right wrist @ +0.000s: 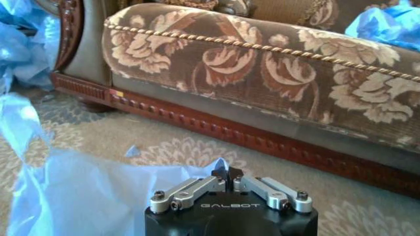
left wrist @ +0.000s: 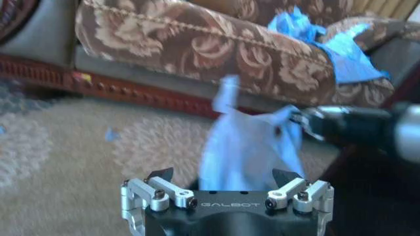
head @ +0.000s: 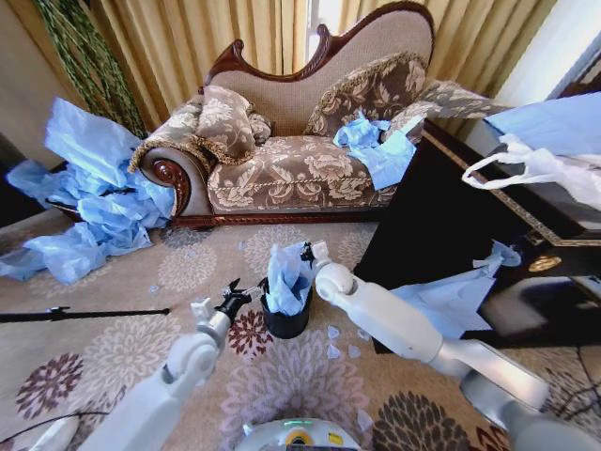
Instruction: Place a garbage bag over the trash bin.
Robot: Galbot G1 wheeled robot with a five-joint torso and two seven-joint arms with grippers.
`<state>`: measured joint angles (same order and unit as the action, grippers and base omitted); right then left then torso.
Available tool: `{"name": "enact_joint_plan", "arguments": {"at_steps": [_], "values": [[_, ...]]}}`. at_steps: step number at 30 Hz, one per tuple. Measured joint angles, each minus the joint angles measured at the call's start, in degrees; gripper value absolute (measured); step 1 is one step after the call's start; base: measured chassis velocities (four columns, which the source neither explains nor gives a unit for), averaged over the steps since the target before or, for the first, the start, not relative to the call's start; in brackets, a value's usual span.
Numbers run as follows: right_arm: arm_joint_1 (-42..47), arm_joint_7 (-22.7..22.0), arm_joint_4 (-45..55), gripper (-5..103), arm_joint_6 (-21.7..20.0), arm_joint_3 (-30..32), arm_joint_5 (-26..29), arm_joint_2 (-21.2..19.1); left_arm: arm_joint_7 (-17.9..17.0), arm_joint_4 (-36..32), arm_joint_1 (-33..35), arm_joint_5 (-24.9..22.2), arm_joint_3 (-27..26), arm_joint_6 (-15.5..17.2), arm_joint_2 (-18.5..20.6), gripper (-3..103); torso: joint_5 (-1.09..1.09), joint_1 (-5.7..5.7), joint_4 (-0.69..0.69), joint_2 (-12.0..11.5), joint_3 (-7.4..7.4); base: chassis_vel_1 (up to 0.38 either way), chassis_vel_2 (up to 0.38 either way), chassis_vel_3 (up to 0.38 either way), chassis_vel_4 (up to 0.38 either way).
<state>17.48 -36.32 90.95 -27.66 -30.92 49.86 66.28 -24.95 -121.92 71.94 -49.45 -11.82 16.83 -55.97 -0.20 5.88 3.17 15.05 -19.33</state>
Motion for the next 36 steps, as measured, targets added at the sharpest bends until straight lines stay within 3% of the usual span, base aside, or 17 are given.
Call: {"name": "enact_joint_plan", "arguments": {"at_steps": [6,9,13,25,36], "values": [[-0.59,0.09,-0.13,0,-0.01,-0.65,0.12,0.78,-2.71,-2.18,1.31,-0.04,2.26,1.21,0.26,100,0.0,0.0,-0.02,0.0,0.0,0.0,0.0,0.0,0.0],[-0.81,0.0,-0.1,0,-0.01,-1.02,0.54,1.38,-6.03,-0.01,-0.28,0.03,5.44,2.07,-0.49,100,0.01,0.0,-0.01,0.0,0.0,0.0,0.0,0.0,0.0],[-1.93,-0.41,0.36,0,-0.1,-2.06,1.98,2.25,-7.75,3.02,-2.86,0.37,8.74,1.94,-3.02,100,0.0,0.0,0.02,0.0,-0.01,0.0,0.0,0.0,0.0],[-3.15,-2.63,1.55,0,-0.4,-4.41,5.27,2.88,-14.86,6.8,-5.22,0.28,9.17,2.49,-8.0,100,0.0,0.0,-0.02,0.0,-0.01,0.0,0.0,0.0,0.0],[-3.85,-3.09,1.3,0,-0.43,-5.66,5.96,4.26,-15.41,11.88,-10.3,0.15,8.99,2.02,-10.79,101,0.0,0.01,0.0,0.0,-0.01,0.0,0.0,0.0,0.0]]}}
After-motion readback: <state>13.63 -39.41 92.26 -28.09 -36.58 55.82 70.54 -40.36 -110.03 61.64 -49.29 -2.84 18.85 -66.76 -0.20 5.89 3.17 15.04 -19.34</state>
